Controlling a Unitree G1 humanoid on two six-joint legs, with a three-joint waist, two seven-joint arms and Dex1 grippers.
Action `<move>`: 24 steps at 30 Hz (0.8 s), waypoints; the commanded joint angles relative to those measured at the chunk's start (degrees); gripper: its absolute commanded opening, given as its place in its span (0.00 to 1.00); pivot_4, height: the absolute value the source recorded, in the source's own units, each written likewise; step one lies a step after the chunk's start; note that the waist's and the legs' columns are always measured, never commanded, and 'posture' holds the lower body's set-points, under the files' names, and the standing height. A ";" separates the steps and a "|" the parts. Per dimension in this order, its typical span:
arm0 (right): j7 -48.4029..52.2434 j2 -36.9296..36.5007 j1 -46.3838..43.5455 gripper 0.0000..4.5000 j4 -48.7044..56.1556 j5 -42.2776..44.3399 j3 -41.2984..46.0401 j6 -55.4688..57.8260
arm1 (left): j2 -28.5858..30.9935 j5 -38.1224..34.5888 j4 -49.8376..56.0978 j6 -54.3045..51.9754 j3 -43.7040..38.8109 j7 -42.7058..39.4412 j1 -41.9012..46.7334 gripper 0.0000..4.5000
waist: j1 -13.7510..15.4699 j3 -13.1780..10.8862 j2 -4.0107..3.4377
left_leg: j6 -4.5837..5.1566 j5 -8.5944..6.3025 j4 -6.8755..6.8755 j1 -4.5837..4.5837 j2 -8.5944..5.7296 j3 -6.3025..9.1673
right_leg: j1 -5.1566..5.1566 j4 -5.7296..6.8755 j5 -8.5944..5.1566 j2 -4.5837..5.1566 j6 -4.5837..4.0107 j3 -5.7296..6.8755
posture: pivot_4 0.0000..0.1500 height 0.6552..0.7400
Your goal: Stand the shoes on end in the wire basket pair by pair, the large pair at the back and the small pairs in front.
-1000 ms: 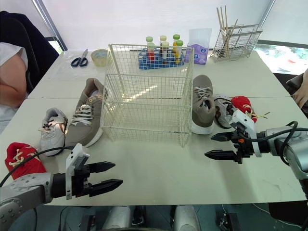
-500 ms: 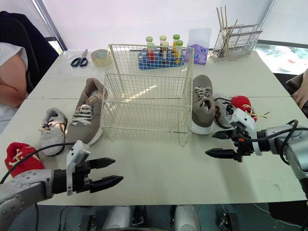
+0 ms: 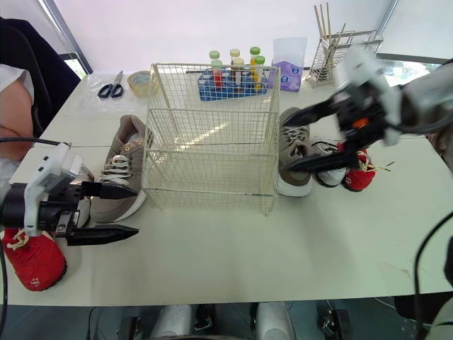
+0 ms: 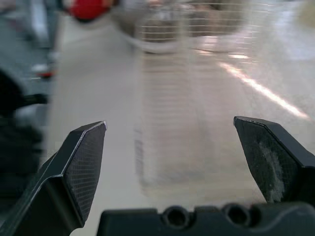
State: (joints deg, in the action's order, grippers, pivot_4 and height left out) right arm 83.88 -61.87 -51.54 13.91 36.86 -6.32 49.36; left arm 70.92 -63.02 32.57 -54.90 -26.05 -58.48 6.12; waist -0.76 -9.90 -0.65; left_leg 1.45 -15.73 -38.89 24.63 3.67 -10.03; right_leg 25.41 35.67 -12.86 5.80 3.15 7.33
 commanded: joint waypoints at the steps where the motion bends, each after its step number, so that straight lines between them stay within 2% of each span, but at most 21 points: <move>1: 0.58 0.97 2.29 1.00 2.73 -1.02 -2.32 -1.63 | 0.32 -1.79 1.97 -0.74 -1.74 -0.06 0.56 0.99 | 0.29 -0.02 0.03 | 0.04 0.03 -0.08 0.01 -0.02 -0.01 | 0.03 0.13 0.01 0.02 0.05 0.00 | 1.00 0.95; 10: -3.25 4.47 9.40 1.00 4.85 -7.97 -8.96 -5.37 | -3.52 -3.51 6.49 -2.13 -3.02 5.58 -3.65 0.99 | -0.01 -0.03 0.08 | -0.15 0.06 -0.16 -0.18 0.01 -0.14 | 0.04 0.44 -0.04 -0.04 0.07 -0.16 | 1.00 0.95; 13: -8.67 8.66 8.79 1.00 3.79 -14.47 -13.43 -7.47 | -4.49 -4.61 7.10 -2.26 -2.39 7.73 -3.42 0.99 | -0.13 0.00 0.12 | -0.23 0.10 -0.16 -0.22 0.10 -0.13 | 0.04 0.45 -0.06 -0.14 0.04 -0.22 | 1.00 0.95; 16: -10.17 10.11 7.79 0.83 3.59 -19.47 -16.76 -9.68 | -4.97 -4.44 7.60 -1.88 -1.40 8.95 -3.71 1.00 | -0.15 0.00 0.12 | -0.28 0.13 -0.17 -0.26 0.12 -0.15 | 0.03 0.47 -0.05 -0.17 0.02 -0.26 | 1.00 0.95; 22: -12.75 12.52 5.60 0.17 6.04 -24.78 -19.79 -8.43 | -6.09 -3.39 8.30 -0.95 -0.50 10.13 -4.80 1.00 | -0.51 0.04 0.19 | -0.29 0.14 -0.18 -0.29 0.17 -0.29 | 0.09 0.52 -0.04 -0.23 0.00 -0.36 | 1.00 0.95; 23: -13.20 12.52 5.69 0.07 6.27 -25.54 -19.98 -8.12 | -6.30 -3.27 8.45 -0.85 -0.27 10.41 -4.86 1.00 | -0.48 0.04 0.19 | -0.31 0.15 -0.16 -0.30 0.19 -0.30 | 0.11 0.53 -0.05 -0.26 -0.01 -0.37 | 1.00 0.95; 24: -13.71 12.70 5.79 0.01 6.53 -25.98 -19.94 -7.52 | -6.46 -3.12 8.55 -0.73 -0.04 10.62 -4.89 1.00 | -0.46 0.04 0.19 | -0.32 0.15 -0.15 -0.30 0.19 -0.30 | 0.11 0.53 -0.05 -0.26 -0.01 -0.37 | 1.00 0.95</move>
State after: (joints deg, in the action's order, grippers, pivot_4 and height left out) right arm 70.46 -50.04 -45.89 18.57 11.77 -24.44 41.13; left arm 64.64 -66.66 39.94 -56.86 -25.90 -48.24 1.04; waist -1.21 -9.86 -0.46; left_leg 1.13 -15.57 -39.03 24.33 3.86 -10.34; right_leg 25.53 36.20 -12.91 5.54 3.13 6.96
